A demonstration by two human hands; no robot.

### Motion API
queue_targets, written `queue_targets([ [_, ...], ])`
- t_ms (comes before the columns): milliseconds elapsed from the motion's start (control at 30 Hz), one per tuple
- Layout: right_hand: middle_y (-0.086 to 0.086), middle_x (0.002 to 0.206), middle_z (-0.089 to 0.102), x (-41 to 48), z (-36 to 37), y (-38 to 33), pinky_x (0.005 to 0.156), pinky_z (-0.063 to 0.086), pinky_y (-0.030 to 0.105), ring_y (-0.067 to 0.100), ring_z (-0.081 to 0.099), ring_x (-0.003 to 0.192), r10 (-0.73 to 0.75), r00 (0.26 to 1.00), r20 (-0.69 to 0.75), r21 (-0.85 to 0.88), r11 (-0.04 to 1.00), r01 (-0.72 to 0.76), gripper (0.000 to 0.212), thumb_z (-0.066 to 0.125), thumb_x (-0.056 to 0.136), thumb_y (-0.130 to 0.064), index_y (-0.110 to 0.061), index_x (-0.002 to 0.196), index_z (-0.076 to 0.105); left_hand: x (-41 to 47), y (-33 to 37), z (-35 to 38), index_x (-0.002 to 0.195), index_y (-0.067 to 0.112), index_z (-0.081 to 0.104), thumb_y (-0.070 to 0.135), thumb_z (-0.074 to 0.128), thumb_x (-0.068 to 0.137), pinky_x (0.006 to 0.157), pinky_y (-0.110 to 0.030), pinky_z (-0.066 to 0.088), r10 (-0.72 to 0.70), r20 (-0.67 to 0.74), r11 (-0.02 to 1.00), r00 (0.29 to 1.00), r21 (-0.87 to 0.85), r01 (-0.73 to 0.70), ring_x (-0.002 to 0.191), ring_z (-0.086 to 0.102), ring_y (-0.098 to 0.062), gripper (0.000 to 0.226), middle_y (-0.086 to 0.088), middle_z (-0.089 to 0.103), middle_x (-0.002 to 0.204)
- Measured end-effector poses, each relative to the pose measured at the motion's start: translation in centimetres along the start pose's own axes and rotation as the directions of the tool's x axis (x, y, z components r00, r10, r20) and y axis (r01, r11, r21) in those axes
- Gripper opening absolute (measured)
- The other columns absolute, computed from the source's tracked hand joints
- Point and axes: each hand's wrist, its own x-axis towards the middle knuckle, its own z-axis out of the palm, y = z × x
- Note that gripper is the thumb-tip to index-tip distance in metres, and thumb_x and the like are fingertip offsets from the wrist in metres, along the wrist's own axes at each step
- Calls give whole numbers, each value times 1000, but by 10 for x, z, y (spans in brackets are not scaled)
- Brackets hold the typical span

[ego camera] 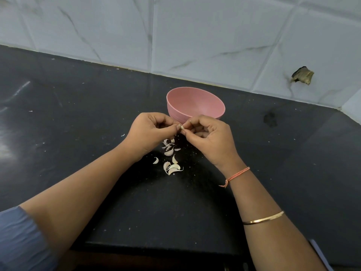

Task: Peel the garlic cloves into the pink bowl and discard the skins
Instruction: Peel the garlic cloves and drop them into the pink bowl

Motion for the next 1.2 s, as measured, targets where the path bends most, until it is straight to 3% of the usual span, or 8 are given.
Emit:
queue_targets([
  [267, 0, 82, 65, 1, -1, -2, 71, 56, 23, 8, 62, 74, 9, 999, -36, 64, 998, -7, 24, 67, 79, 2, -20, 84, 64, 0, 1, 2, 77, 14, 71, 9, 71, 79, 79, -43, 54, -14, -23, 999, 1000, 33, 15, 69, 62, -22, 6, -19, 70, 79],
  [400, -4, 82, 67, 1, -1, -4, 73, 57, 25, 9, 63, 74, 15, 999, -46, 96, 995, -11, 21, 65, 80, 4, -16, 86, 69, 0, 1, 2, 77, 13, 71, 10, 71, 79, 78, -43, 54, -21, -23, 999, 1000, 41, 22, 69, 62, -24, 4, -19, 70, 78],
  [533, -2, 84, 68, 2, -2, -3, 75, 58, 33, 15, 67, 79, 36, 998, -58, 118, 993, -29, 24, 65, 81, 3, -21, 83, 66, 0, 3, 0, 78, 11, 70, 9, 69, 81, 76, -34, 55, -32, -15, 999, 999, 20, 32, 69, 63, -19, 4, -17, 70, 79],
  [733, -3, 84, 68, 1, -1, -2, 74, 57, 25, 9, 67, 77, -13, 999, -53, 50, 999, 16, 22, 66, 80, 2, -20, 82, 66, -1, 2, 3, 83, 13, 70, 14, 72, 79, 70, -27, 54, -44, 41, 997, 998, -66, 47, 72, 62, -18, 4, -7, 70, 78],
  [833, 2, 86, 68, 2, -1, -1, 73, 56, 23, 11, 66, 76, -27, 998, -60, 33, 999, 29, 17, 67, 79, 2, -14, 84, 68, -1, 1, 3, 82, 17, 72, 20, 76, 74, 72, -29, 54, -25, 55, 999, 998, -23, 27, 70, 64, -16, 9, -9, 72, 80],
  [967, -2, 83, 68, 1, -1, -1, 73, 56, 24, 10, 66, 76, -2, 999, -33, 47, 999, 4, 18, 68, 79, 2, -16, 84, 68, -1, 0, 2, 77, 22, 72, 9, 69, 81, 69, -26, 52, 20, 39, 999, 999, 42, -21, 64, 61, -7, 13, 0, 71, 72],
  [1067, -1, 82, 68, 2, 0, 1, 73, 57, 24, 10, 66, 75, 20, 999, -26, 54, 998, -19, 16, 69, 79, 2, -13, 85, 68, -1, 1, 2, 77, 18, 72, 8, 68, 82, 68, -26, 52, 41, 48, 995, 998, 92, -46, 63, 61, -6, 12, 0, 70, 70],
  [1200, 0, 83, 70, 3, 0, 3, 72, 56, 25, 8, 66, 74, 49, 999, -21, 95, 994, -47, 16, 67, 80, 3, -12, 85, 69, -1, 1, 1, 74, 22, 72, 8, 68, 81, 63, -18, 50, 60, 51, 991, 997, 119, -66, 58, 59, -1, 16, 12, 68, 60],
])
